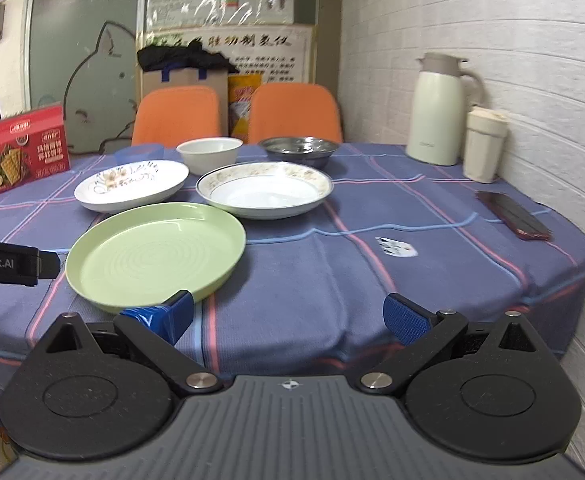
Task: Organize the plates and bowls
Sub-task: 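Reach the left tool to the light-green plate and grip its rim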
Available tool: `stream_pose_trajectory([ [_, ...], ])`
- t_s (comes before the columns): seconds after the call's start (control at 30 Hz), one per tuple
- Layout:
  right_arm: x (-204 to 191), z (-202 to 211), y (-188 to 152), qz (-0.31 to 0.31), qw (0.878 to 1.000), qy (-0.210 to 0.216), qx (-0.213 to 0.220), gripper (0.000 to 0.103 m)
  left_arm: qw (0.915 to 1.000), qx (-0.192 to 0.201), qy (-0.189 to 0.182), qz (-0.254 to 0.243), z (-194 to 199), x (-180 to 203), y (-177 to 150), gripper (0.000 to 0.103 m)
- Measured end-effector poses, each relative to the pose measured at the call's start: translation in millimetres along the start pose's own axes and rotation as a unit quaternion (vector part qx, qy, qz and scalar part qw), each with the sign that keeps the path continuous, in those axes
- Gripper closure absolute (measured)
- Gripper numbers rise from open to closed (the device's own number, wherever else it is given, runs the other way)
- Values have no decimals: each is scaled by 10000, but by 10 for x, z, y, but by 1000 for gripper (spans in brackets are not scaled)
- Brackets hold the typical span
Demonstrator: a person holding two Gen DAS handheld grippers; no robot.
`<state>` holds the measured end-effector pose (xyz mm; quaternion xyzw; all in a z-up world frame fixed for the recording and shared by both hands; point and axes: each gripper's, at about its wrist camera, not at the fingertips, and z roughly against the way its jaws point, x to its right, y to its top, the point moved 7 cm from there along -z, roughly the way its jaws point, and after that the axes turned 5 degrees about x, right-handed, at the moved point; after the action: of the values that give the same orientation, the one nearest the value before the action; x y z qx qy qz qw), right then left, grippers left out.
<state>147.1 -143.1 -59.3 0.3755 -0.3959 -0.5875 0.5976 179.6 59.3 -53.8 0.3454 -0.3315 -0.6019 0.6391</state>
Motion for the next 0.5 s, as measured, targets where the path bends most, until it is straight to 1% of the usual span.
stream_pose_trajectory([
  [0.17,-81,-472,133,23,9994,92,-334,14,9987,-431,-164,210,-428,-82,96,7],
  [0.3,-131,-789,168,-19,9976,239,-648,14,9956,-740,-511,257,-724,-21,133,7],
  [0.4,-198,-950,148,60,9956,399,-842,14,9943,-853,-589,253,-882,-2,130,7],
  [0.47,-247,-1034,114,146,9938,492,-987,14,9948,-803,-589,233,-929,-6,142,7],
  [0.5,-262,-1045,114,101,9937,579,-959,14,9945,-817,-620,197,-942,3,149,7],
])
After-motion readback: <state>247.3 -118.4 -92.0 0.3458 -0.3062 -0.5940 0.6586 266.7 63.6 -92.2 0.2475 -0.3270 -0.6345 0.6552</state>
